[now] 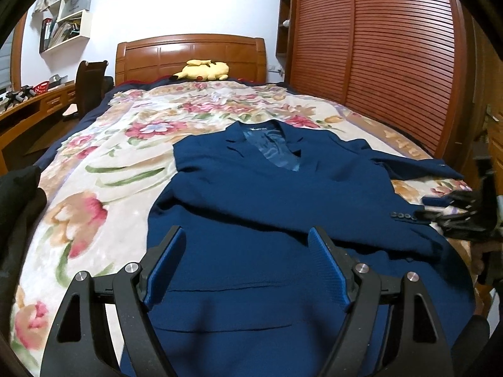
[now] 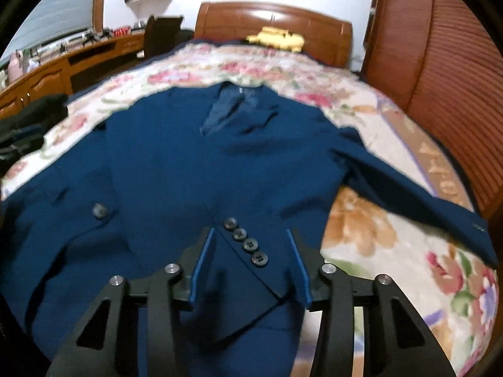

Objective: Fold large clothes

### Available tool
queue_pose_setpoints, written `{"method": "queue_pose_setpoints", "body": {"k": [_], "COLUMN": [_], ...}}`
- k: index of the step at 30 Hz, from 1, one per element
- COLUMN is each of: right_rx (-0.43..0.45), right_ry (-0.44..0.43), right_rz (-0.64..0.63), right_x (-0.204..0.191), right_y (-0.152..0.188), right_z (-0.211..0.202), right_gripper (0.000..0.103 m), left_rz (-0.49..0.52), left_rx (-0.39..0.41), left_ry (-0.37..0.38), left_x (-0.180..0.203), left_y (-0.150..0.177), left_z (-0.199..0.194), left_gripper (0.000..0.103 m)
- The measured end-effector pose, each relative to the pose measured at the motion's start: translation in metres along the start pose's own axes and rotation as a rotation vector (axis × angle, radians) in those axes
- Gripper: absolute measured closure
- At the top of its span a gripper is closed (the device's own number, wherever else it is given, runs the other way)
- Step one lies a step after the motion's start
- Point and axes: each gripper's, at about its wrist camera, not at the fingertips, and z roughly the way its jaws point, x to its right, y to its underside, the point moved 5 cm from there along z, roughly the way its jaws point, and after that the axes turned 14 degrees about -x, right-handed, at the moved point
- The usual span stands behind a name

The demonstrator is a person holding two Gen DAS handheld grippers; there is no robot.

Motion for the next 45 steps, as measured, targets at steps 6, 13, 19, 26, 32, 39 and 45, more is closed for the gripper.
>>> {"method": "queue_pose_setpoints", "body": {"k": [6, 13, 19, 26, 32, 39, 45], "right_rx": [-0.109, -0.099, -0.059, -0.055, -0.076, -0.073, -0.085], "right_ry": [-0.043, -0.006, 0.035, 0.186, 0.323, 0.411, 0.450], "right_rz": [0.014, -0.010, 0.039, 0.136, 0.262, 0.450, 0.591], "right_x": [0.008, 0.009, 0.054, 0.138, 0.234, 0.331, 0.394], "right_y": [-0.004, -0.005, 0.000, 0.004, 0.012, 0.021, 0.024], "right_z": [0.056, 0.056, 0.031, 0.019, 0.024, 0.026, 0.038], "right_gripper": [0.058, 0.043, 0.037, 0.036, 0.036, 0.037, 0.036], "left_rz": [0.030, 0.045, 0.061, 0.084, 0.087, 0.103, 0.121], "left_rx": [0.029, 0.055, 0.053, 0.037, 0.023, 0.006, -0.006], "left_ry": [0.013, 0.064, 0.055, 0.069, 0.083, 0.075, 0.067], "left_x": [0.014, 0.030, 0.043, 0.057, 0.064, 0.072, 0.079], "left_y": [-0.004, -0.007, -0.009, -0.009, -0.010, -0.009, -0.009], "left_z": [-0.003, -0.006, -0.002, 0.003, 0.009, 0.015, 0.021], "left_gripper": [0.022, 0.000, 0.000, 0.000, 0.000, 0.000, 0.000]}}
